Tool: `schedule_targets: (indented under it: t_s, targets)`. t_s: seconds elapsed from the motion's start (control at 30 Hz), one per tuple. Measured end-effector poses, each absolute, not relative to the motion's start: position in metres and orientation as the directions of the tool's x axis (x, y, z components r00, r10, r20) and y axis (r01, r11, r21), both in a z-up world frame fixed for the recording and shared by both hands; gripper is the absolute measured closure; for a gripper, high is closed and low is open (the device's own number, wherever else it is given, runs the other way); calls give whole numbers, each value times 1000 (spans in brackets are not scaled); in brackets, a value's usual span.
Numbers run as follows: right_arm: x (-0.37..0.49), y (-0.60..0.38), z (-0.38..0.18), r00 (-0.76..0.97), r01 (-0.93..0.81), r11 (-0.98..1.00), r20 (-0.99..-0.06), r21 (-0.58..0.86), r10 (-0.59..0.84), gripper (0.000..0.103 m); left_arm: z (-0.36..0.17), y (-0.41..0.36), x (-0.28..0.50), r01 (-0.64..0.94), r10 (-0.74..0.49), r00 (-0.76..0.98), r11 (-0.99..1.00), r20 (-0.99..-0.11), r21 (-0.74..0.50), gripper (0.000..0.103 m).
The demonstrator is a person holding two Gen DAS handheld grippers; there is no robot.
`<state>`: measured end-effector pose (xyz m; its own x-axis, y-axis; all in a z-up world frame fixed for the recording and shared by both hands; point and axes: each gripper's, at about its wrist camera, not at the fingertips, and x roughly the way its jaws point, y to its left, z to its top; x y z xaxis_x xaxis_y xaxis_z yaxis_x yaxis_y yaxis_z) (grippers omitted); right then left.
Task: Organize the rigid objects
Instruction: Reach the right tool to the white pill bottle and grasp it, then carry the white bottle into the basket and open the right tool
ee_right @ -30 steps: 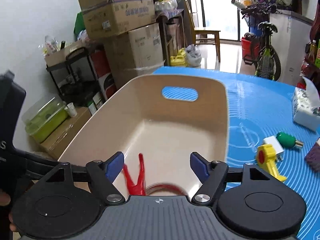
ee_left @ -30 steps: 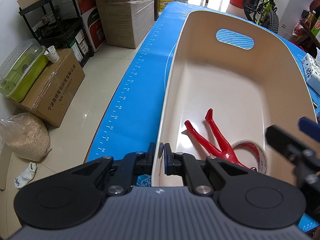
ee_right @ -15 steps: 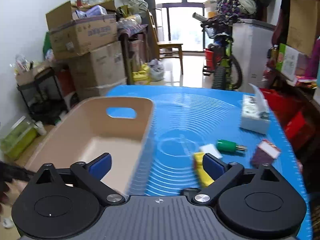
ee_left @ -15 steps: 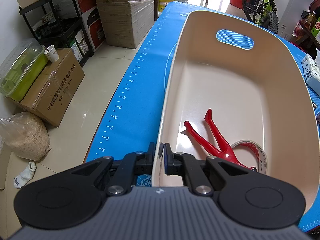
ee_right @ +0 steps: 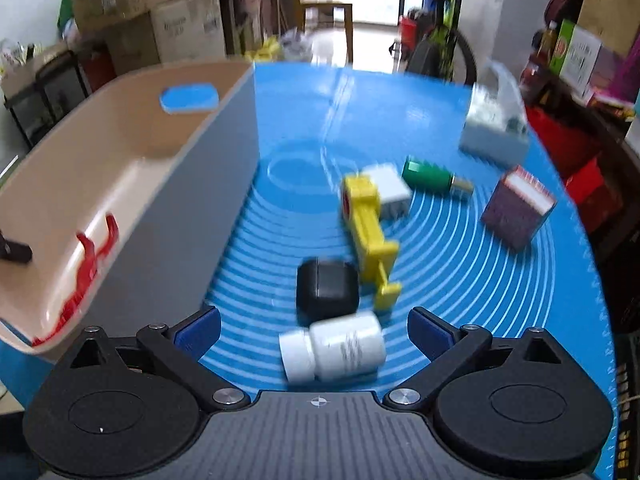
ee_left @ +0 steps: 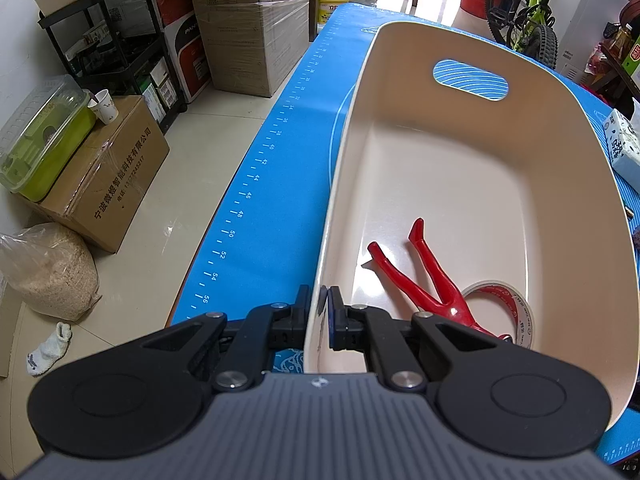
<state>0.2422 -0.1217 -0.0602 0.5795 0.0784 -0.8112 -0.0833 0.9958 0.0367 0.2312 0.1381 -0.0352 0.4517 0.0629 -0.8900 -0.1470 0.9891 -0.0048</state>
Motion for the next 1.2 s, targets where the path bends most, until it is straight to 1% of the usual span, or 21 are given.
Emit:
schedule_targets:
  t_s: [0.2,0.5,0.57,0.63,0.67,0.8,0.87,1.0,1.07,1.2]
  targets:
    - [245,-127,-84,524,-73,997,-848,40,72,4,-35,138,231,-147,63,452,989,-890,-5,93]
    - [247,-122,-98,519,-109,994,-853,-14,45,4,-35,138,231,-147,62,452,989,-890,-5,93]
    - [247,-122,-98,524,-115,993,-850,-13,50,8,-35,138,231,-147,63,452,989,-890,-4,93]
    - [248,-122,-97,526,-117,993,-848,2,64,18,-35,138,231,-147,63,451,989,-890,-5,93]
    - [249,-123,-97,523,-113,994,-850,10,68,20,-35,138,231,-147,63,451,989,-890,-5,93]
    - [249,-128,-97,523,-87,995,-849,37,77,36,-35,138,231,-148,63,452,989,-890,-5,93]
    - [249,-131,-96,520,-76,995,-849,60,91,36,-36,139,230,-148,62,452,989,-890,-7,93]
    - [248,-134,-89,547,-60,997,-833,54,79,39,-36,139,230,-148,62,452,989,-890,-6,93]
    - [245,-133,-82,581,-46,999,-813,16,40,39,-36,139,230,-148,62,452,989,-890,-6,93]
    - [241,-136,-64,638,-6,999,-770,35,30,39,-37,139,230,-146,65,452,989,-890,-2,93]
